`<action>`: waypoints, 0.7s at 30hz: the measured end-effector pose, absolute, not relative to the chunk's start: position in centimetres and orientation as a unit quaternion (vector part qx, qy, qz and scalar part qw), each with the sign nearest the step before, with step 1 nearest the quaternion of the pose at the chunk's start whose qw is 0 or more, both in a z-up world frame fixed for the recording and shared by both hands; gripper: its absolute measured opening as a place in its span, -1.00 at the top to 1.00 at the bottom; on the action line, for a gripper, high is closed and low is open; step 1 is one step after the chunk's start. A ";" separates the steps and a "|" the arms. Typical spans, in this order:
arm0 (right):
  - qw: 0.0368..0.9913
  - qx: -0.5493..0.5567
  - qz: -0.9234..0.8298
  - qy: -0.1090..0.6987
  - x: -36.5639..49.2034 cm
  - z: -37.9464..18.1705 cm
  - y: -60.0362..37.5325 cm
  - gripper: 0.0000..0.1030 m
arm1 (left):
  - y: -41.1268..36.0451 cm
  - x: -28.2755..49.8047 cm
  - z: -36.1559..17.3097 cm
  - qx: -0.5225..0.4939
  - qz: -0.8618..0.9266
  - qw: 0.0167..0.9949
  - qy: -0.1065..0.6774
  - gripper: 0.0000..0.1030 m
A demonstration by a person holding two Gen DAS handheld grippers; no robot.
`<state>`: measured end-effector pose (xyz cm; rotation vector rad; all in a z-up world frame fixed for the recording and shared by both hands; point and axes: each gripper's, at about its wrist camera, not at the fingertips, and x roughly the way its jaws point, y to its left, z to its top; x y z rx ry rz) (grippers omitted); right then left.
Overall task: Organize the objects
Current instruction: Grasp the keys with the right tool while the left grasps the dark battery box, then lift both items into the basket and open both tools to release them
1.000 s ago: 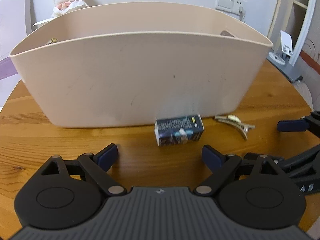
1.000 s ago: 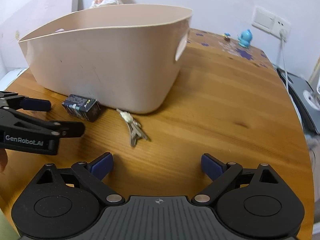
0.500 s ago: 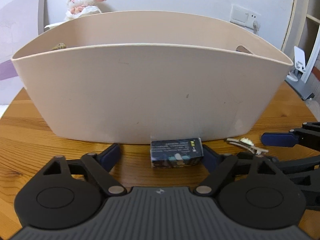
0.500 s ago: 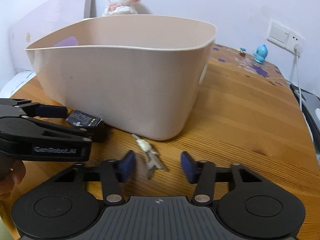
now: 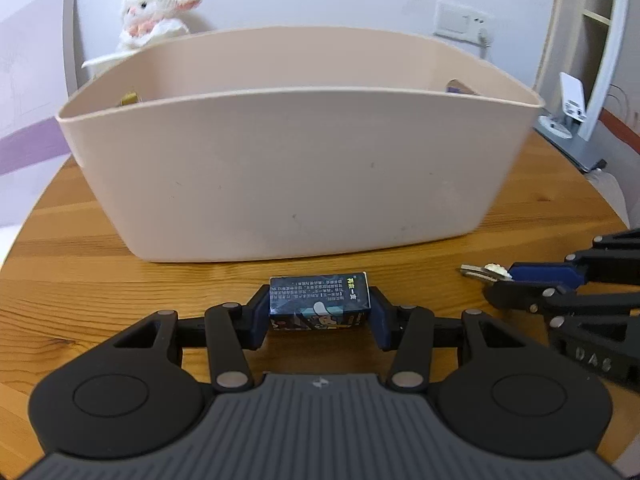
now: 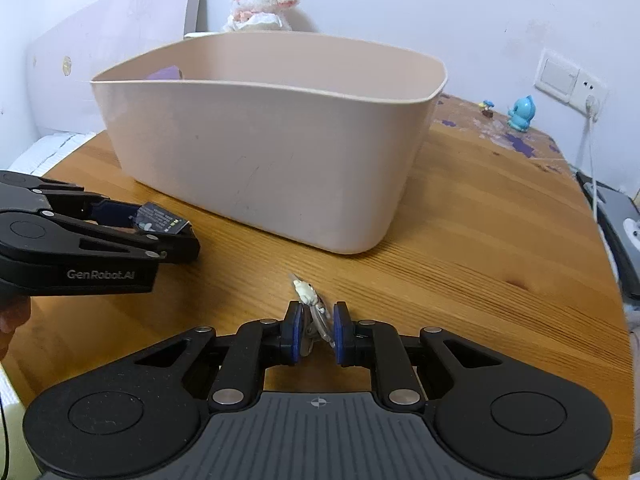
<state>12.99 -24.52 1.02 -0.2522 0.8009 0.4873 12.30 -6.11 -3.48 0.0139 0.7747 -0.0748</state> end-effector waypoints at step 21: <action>0.922 -0.099 0.232 0.294 10.3 9.9 -25.8 0.80 | -2.4 8.2 4.2 0.024 -0.024 0.953 0.302 0.00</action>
